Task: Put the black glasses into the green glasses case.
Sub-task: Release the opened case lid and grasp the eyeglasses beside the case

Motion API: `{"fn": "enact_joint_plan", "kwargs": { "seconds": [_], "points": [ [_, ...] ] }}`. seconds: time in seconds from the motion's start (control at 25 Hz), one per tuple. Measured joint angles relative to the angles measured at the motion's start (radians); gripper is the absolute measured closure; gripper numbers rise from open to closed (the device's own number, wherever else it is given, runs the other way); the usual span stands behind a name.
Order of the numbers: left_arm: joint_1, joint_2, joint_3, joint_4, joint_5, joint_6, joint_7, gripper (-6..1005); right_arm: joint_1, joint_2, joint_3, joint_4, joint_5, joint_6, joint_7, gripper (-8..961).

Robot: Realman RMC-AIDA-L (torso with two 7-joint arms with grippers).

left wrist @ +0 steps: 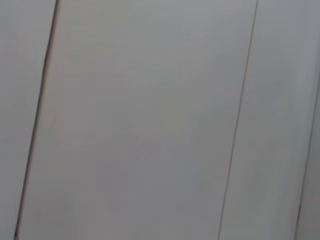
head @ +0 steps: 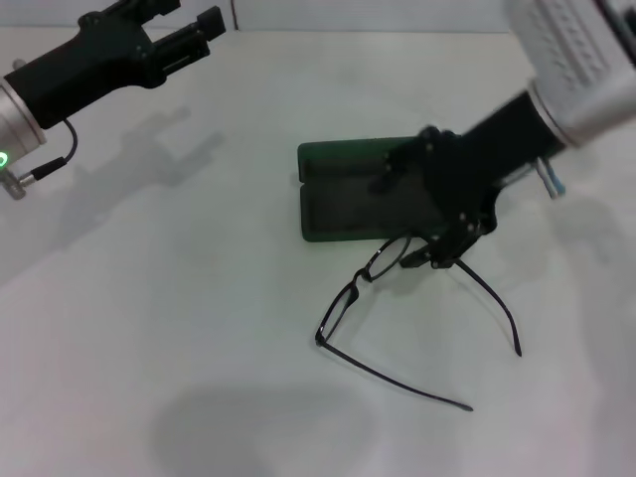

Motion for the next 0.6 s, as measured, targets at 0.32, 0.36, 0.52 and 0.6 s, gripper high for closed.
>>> {"fn": "enact_joint_plan", "kwargs": {
  "seconds": [0.32,0.36,0.52,0.6],
  "points": [
    [0.011,0.001,-0.031,-0.089,-0.083,0.007,0.023,158,0.186,0.067,-0.058,0.009,-0.291,-0.042,0.079,84],
    [0.019,0.000,-0.030,-0.095,-0.094,0.008,0.026,158,0.191,0.067,-0.090,0.009,-0.283,-0.031,0.080,84],
    [0.045,-0.001,-0.032,-0.129,-0.123,0.010,0.046,160,0.201,0.068,-0.252,-0.001,-0.234,0.062,0.109,85],
    [0.048,-0.001,-0.032,-0.141,-0.124,0.010,0.054,161,0.195,0.068,-0.330,-0.021,-0.215,0.098,0.135,90]
  ]
}}
